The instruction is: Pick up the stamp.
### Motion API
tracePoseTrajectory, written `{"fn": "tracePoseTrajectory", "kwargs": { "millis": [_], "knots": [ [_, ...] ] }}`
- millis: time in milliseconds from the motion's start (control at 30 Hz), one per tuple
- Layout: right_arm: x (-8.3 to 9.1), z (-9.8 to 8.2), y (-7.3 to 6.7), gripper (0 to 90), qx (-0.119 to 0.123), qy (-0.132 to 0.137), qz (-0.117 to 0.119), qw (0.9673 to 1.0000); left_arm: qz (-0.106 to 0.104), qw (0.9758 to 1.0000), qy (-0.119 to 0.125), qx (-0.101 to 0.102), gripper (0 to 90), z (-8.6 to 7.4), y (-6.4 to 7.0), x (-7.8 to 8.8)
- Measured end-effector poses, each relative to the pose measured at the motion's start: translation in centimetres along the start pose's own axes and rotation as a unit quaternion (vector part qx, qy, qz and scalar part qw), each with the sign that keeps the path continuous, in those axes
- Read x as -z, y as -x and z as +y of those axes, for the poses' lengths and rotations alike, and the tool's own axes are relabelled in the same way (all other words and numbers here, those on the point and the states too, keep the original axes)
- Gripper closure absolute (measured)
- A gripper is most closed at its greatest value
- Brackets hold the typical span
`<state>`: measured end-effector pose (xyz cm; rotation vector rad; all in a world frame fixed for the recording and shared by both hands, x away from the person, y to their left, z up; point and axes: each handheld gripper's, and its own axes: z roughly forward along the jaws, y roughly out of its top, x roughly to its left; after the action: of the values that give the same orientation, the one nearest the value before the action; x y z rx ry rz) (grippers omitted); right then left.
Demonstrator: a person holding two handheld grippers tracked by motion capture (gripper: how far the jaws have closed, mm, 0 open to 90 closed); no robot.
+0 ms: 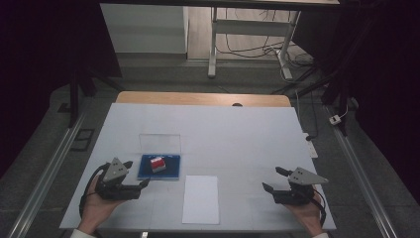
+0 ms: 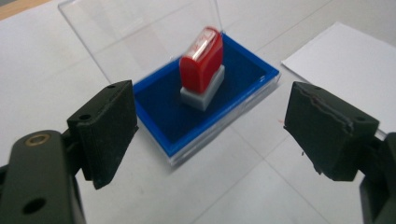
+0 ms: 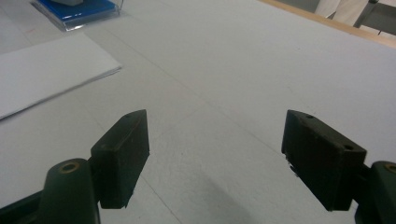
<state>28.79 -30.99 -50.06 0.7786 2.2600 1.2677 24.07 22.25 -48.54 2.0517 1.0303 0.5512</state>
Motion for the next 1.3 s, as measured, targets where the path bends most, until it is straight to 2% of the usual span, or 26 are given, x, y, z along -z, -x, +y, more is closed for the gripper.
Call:
{"fn": "tracePoseTrajectory", "kwargs": {
  "millis": [200, 600, 767, 833, 933, 1000, 1300],
  "knots": [
    [0.1, -0.1, -0.1, 23.0, 0.002, -0.006, -0.007, 1.0, -0.009, 0.9999, -0.011, -0.009, 16.7, 0.7, -0.3, -0.2],
    [-0.2, -0.2, -0.2, 24.0, 0.004, -0.014, -0.008, 0.9999, -0.031, 0.9987, -0.029, -0.028, 17.9, 2.5, -0.9, -0.8],
    [-0.2, -0.2, -0.2, 24.2, 0.001, -0.013, -0.008, 0.9999, -0.036, 0.9976, -0.041, -0.043, 18.0, 3.7, -1.1, -1.6],
    [-0.2, -0.2, -0.2, 24.3, 0.001, -0.014, -0.009, 0.9999, -0.036, 0.9971, -0.043, -0.05, 18.8, 4.0, -1.2, -1.8],
    [-0.2, -0.3, -0.3, 24.4, -0.001, -0.014, -0.008, 0.9999, -0.04, 0.9968, -0.047, -0.051, 19.6, 4.2, -1.3, -2.1],
    [-0.3, -0.3, -0.3, 24.5, -0.002, -0.014, -0.008, 0.9999, -0.042, 0.9958, -0.056, -0.058, 20.4, 4.5, -1.6, -2.7],
    [-0.3, -0.4, -0.3, 24.7, -0.003, -0.018, -0.008, 0.9998, -0.054, 0.9938, -0.076, -0.06, 22.4, 5.3, -2.4, -4.6]
  ]
}}
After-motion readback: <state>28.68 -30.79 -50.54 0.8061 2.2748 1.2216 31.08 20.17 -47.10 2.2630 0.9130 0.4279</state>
